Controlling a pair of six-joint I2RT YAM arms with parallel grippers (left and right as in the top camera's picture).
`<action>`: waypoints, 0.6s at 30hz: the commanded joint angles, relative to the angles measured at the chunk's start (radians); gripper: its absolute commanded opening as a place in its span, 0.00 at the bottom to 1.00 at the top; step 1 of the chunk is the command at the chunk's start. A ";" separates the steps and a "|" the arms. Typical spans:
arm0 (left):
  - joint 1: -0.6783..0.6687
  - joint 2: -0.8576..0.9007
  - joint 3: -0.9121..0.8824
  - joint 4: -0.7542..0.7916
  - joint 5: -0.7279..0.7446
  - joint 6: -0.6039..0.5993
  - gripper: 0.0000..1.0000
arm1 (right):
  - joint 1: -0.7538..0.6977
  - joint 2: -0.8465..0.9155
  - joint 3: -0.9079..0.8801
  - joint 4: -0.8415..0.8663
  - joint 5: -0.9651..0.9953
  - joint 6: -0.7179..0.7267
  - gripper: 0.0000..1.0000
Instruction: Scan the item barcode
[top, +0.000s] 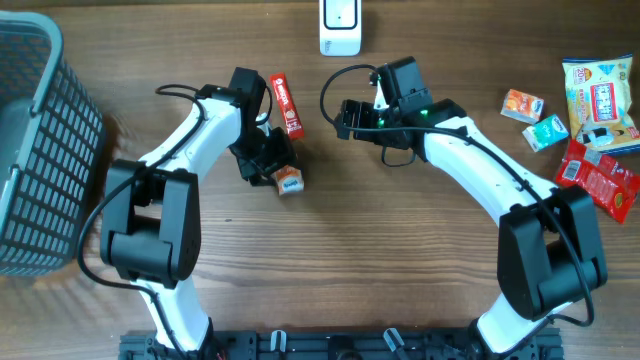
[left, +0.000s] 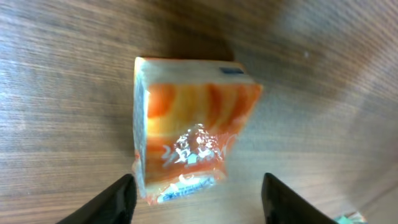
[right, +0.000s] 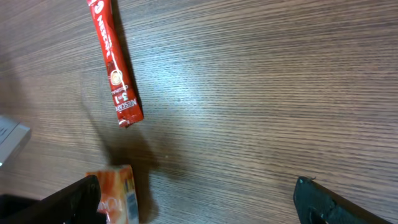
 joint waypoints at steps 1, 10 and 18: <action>0.007 -0.036 0.010 -0.031 0.054 0.048 0.80 | -0.004 0.013 -0.008 -0.010 0.002 -0.040 1.00; 0.109 -0.201 0.198 -0.183 0.037 0.096 0.86 | 0.015 -0.021 -0.008 -0.016 -0.106 -0.137 1.00; 0.279 -0.468 0.243 -0.220 -0.219 0.035 1.00 | 0.154 -0.024 -0.008 0.013 -0.060 -0.146 0.88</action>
